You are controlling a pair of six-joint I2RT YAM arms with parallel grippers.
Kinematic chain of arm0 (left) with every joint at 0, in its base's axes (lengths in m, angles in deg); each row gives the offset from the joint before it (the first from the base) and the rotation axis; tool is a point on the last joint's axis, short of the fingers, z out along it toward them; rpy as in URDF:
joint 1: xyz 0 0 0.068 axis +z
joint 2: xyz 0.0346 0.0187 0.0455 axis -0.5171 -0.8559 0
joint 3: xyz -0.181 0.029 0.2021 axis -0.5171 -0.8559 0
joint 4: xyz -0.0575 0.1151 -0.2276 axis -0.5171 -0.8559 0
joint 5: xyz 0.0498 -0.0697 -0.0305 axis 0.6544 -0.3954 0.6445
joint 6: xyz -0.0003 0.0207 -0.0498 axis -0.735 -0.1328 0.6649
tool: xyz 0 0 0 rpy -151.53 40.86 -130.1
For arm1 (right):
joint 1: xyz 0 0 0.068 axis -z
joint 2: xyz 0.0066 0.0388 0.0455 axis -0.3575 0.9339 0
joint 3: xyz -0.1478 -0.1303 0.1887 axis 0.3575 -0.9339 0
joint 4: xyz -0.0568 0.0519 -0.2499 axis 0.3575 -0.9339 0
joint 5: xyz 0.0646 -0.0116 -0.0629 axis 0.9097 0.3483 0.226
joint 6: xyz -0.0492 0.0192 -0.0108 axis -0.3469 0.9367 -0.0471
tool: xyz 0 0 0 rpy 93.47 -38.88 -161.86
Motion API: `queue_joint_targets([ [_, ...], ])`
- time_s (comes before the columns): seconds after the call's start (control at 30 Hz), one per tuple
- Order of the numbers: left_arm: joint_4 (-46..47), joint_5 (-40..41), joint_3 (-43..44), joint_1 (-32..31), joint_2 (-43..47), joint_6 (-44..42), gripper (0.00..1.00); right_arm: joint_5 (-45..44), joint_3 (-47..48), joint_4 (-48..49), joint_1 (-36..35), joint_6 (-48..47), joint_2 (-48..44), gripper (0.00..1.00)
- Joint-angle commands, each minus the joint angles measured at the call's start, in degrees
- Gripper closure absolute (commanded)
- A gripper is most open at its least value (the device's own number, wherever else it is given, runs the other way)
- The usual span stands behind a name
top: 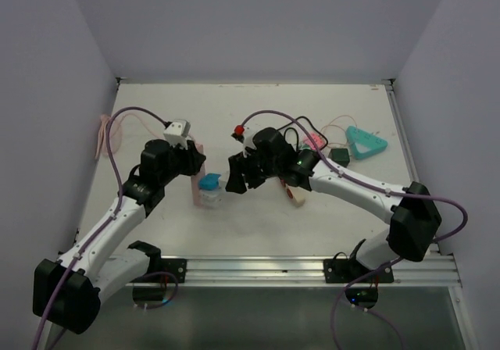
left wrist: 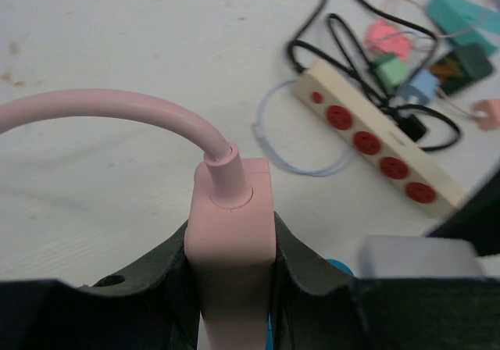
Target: Pull the plug off the socket
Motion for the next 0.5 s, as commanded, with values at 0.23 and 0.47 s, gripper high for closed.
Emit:
queue_joint_targets([
  [0.23, -1.72, 17.12, 2.95, 2.38, -0.36, -3.94, 1.0, 0.36, -3.51, -7.72, 3.47, -3.12, -10.98, 1.0],
  [0.47, -2.16, 12.38, 5.94, 2.38, -1.06, -1.31, 1.0, -13.6, -10.19, -7.64, 11.55, -3.47, -15.73, 1.0],
])
